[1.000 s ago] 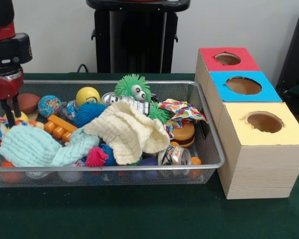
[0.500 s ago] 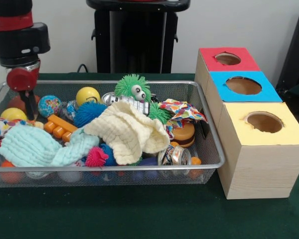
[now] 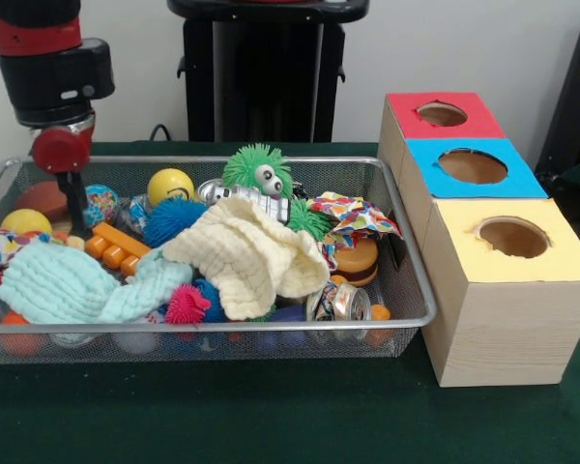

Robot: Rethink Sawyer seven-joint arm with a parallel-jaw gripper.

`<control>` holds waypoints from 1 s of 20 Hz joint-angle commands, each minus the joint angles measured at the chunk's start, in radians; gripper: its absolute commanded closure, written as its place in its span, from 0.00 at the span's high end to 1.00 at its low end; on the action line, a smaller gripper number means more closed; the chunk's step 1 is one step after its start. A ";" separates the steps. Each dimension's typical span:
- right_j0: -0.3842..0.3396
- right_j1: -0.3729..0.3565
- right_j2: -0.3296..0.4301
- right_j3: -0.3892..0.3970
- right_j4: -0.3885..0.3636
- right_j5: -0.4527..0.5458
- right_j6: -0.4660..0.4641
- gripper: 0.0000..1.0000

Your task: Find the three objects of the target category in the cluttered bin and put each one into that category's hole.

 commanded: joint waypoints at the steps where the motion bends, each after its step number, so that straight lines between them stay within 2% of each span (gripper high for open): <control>1: -0.064 0.156 0.090 -0.065 -0.017 -0.047 0.023 1.00; 7: -0.087 0.193 0.103 -0.090 -0.042 -0.065 0.003 1.00; 12: -0.083 0.201 0.105 -0.068 -0.053 -0.123 0.031 1.00; 16: -0.088 0.198 0.096 -0.094 -0.064 -0.095 0.003 1.00; 20: -0.084 0.134 0.065 -0.107 -0.078 -0.012 -0.026 1.00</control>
